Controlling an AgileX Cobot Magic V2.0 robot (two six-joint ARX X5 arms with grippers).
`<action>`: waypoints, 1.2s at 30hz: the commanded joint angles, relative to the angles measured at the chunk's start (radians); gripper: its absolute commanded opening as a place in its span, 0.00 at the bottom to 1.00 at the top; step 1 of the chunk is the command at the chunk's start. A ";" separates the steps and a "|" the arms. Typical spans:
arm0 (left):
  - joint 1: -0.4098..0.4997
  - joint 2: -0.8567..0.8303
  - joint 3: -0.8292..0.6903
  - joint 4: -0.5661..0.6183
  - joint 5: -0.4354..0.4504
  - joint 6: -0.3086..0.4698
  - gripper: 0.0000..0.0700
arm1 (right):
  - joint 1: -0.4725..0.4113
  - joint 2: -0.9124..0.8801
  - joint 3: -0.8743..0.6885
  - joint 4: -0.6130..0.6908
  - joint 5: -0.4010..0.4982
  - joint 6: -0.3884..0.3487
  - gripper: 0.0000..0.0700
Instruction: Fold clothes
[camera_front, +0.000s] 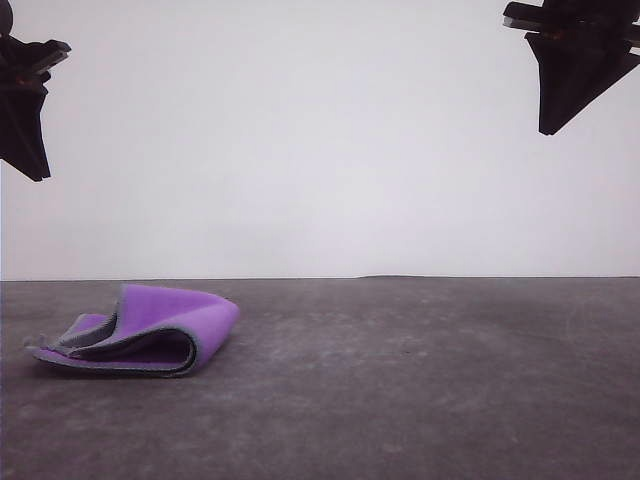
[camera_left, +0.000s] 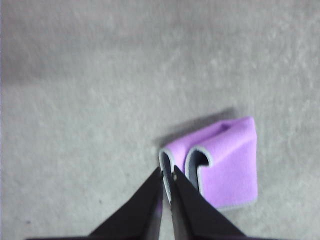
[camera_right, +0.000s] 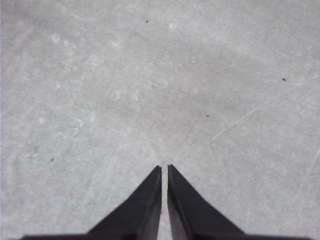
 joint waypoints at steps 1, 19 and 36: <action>0.003 0.010 0.019 0.009 -0.003 0.000 0.02 | 0.003 0.013 0.021 0.006 0.000 -0.007 0.02; 0.005 -0.559 -0.639 0.603 -0.205 -0.217 0.02 | 0.003 0.013 0.021 0.010 0.000 -0.007 0.02; -0.070 -1.513 -1.582 0.982 -0.460 -0.258 0.02 | 0.003 0.013 0.021 0.021 0.000 -0.007 0.02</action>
